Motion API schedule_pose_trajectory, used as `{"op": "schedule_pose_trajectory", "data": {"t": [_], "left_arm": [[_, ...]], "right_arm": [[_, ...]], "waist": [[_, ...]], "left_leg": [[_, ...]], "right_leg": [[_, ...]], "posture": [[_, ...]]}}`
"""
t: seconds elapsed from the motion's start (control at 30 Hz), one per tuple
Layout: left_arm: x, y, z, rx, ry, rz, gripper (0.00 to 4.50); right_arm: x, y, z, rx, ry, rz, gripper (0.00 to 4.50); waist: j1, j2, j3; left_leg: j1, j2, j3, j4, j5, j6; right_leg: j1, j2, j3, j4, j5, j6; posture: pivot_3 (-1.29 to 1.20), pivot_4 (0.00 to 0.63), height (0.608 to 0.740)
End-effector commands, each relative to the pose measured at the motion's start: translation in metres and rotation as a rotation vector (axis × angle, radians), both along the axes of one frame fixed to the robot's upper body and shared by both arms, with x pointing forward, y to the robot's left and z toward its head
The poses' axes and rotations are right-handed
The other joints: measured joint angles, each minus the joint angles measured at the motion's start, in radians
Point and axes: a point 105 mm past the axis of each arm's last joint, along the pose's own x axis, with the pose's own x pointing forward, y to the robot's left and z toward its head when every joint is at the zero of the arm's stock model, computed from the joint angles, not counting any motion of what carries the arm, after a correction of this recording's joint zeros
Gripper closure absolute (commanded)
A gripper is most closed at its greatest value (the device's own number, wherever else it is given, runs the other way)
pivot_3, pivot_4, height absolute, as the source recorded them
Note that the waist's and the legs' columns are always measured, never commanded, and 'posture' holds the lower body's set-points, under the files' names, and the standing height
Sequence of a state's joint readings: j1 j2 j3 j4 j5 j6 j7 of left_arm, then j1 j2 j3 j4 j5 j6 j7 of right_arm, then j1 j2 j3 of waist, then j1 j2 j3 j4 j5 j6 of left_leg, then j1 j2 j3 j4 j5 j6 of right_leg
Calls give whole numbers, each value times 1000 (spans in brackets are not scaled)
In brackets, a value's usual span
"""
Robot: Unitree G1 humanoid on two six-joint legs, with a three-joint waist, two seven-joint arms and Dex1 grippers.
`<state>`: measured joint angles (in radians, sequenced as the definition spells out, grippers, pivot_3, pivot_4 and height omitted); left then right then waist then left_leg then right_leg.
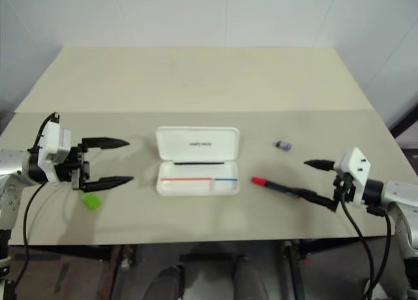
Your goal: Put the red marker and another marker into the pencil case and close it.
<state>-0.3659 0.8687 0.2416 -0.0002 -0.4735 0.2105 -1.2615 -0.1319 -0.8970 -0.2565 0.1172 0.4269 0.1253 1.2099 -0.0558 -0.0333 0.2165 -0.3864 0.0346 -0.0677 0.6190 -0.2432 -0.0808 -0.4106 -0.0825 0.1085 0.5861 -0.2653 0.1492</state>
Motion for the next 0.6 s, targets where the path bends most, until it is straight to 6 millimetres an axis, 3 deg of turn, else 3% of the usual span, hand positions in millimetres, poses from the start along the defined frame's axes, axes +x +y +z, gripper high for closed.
{"op": "schedule_pose_trajectory", "data": {"t": [0.03,0.43,0.6], "left_arm": [[5,-1,13,-16,-66,0,20],[10,-3,25,-15,-92,-8,20],[10,-8,26,-20,-97,-19,0]], "right_arm": [[1,0,-13,-17,25,24,0],[18,3,-45,28,90,10,0],[24,3,-49,32,93,4,1271]], "waist": [[-2,0,0],[-3,0,0],[-6,0,0]], "left_leg": [[0,0,0,0,0,0],[0,0,0,2,0,0],[1,0,0,4,0,0]], "right_leg": [[0,0,0,0,0,0],[0,0,0,4,1,1],[1,1,1,4,1,3]], "posture": [[0,150,740],[0,150,740],[0,150,740]]}}
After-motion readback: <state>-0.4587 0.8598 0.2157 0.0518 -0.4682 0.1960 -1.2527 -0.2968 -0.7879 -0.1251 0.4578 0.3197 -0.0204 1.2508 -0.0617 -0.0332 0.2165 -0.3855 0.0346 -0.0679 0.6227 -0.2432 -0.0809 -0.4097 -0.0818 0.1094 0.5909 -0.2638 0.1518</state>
